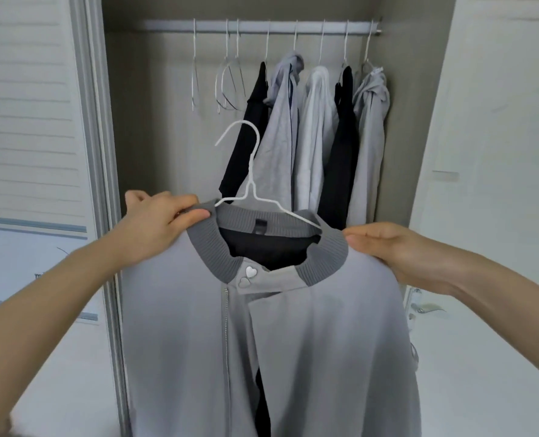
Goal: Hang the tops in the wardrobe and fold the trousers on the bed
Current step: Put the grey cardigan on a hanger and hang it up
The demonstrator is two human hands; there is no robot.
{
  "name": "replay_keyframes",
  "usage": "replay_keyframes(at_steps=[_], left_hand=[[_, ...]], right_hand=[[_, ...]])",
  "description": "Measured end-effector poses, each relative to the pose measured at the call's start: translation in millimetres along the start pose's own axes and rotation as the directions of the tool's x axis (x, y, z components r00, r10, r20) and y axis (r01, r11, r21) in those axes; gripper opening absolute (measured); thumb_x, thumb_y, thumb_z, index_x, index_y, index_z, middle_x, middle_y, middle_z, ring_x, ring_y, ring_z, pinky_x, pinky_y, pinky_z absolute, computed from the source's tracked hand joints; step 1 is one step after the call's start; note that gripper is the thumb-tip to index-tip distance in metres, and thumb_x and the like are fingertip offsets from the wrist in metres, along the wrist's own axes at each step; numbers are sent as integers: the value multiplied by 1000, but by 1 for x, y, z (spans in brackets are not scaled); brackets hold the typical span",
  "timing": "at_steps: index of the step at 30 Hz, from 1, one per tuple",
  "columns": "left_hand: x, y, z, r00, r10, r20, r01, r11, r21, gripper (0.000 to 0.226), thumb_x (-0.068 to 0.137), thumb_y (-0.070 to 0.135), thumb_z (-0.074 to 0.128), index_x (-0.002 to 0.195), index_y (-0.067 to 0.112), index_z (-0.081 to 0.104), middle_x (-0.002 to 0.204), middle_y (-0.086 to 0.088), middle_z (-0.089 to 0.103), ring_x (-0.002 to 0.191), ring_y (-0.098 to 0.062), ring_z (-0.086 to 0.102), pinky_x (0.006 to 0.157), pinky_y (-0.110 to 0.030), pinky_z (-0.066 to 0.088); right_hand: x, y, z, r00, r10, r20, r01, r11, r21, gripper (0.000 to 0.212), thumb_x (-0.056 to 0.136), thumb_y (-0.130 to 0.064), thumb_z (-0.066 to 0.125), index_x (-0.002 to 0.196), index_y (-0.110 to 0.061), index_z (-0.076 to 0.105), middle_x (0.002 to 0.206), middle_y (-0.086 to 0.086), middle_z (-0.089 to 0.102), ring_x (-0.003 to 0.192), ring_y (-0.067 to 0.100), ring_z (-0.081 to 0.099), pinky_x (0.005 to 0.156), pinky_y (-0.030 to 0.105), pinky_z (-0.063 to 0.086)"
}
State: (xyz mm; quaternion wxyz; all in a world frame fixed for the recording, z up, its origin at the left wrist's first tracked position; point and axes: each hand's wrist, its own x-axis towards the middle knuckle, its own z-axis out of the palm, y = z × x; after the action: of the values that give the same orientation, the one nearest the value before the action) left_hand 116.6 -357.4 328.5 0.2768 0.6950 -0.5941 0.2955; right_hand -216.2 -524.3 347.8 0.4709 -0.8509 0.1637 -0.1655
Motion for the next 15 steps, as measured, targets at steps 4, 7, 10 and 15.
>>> replay_keyframes(at_steps=[4, 7, 10, 15], left_hand=[[13, -2, -21, 999, -13, -45, 15, 999, 51, 46, 91, 65, 22, 67, 30, 36, 58, 6, 47, 63, -10, 49, 85, -39, 28], [23, -1, -27, 980, -129, -150, 113, 988, -107, 42, 97, 53, 36, 66, 24, 35, 61, 4, 48, 65, -20, 49, 75, -40, 34], [27, -7, -28, 954, -195, -227, 134, 956, -261, 38, 95, 52, 38, 68, 24, 38, 63, 5, 47, 64, -16, 47, 67, -40, 37], [40, -20, -23, 940, -205, -271, 149, 966, -210, 36, 100, 45, 41, 68, 29, 37, 69, 8, 45, 71, -21, 47, 69, -38, 39]], right_hand=[[13, -26, 2, 928, -345, -138, 36, 452, -891, 13, 96, -10, 49, 86, -16, 55, 80, 0, 56, 66, 19, 53, 63, 33, 41], [25, -26, 32, 725, -673, -145, -251, -63, -966, 26, 69, 14, 54, 85, -6, 54, 76, 9, 46, 44, 21, 20, 50, 29, 23], [38, -22, 49, 555, -821, -134, -330, -70, -941, 42, 71, 12, 39, 107, 3, 60, 77, 13, 47, 45, 18, 13, 47, 27, 19], [56, -53, 63, 748, -572, -335, -191, 298, -935, 21, 101, -19, 37, 107, -10, 55, 86, 3, 53, 52, 23, 46, 48, 29, 33]])
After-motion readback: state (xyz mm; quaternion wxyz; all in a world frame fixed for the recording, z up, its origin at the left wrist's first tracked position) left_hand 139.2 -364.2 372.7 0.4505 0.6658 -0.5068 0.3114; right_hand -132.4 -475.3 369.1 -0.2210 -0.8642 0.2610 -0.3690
